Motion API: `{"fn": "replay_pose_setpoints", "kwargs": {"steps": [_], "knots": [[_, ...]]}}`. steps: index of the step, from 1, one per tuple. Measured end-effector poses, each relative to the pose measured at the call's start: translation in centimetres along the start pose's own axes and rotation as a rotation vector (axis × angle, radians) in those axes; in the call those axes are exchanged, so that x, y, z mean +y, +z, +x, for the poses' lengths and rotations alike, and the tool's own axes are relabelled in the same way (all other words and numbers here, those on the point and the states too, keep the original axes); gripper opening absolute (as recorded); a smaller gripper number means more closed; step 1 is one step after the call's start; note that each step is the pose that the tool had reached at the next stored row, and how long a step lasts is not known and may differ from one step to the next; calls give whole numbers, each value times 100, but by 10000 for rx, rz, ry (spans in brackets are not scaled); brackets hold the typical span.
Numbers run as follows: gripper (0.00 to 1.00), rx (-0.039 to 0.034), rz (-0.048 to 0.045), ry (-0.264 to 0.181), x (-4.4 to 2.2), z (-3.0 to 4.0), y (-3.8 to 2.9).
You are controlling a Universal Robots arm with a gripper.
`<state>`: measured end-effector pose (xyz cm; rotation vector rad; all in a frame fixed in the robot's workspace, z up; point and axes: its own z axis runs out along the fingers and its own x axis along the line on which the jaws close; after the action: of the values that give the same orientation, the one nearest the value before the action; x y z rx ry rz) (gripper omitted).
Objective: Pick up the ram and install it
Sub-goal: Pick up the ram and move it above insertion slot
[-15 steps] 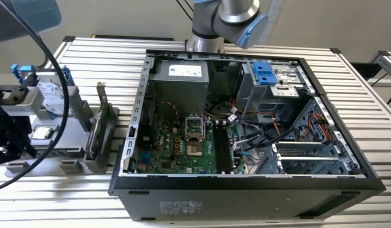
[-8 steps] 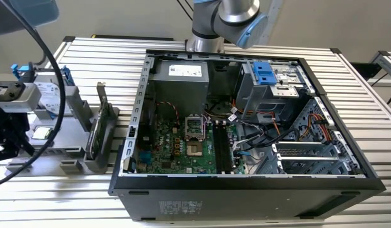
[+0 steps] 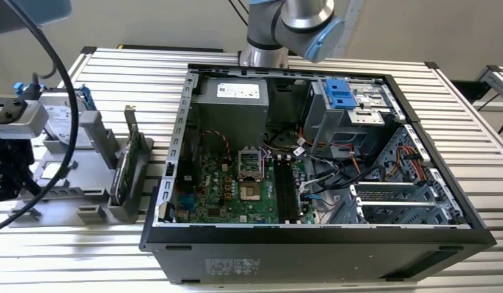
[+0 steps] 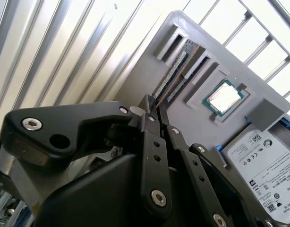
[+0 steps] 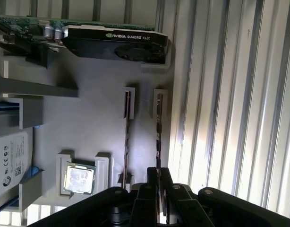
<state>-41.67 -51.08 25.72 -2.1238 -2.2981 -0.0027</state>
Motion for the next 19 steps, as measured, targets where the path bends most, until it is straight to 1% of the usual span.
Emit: {"fn": "replay_pose_setpoints", "kwargs": {"steps": [17,19], "knots": [[0,0,0,50,-7,3,-186],[0,1,0,54,-7,3,-216]]}}
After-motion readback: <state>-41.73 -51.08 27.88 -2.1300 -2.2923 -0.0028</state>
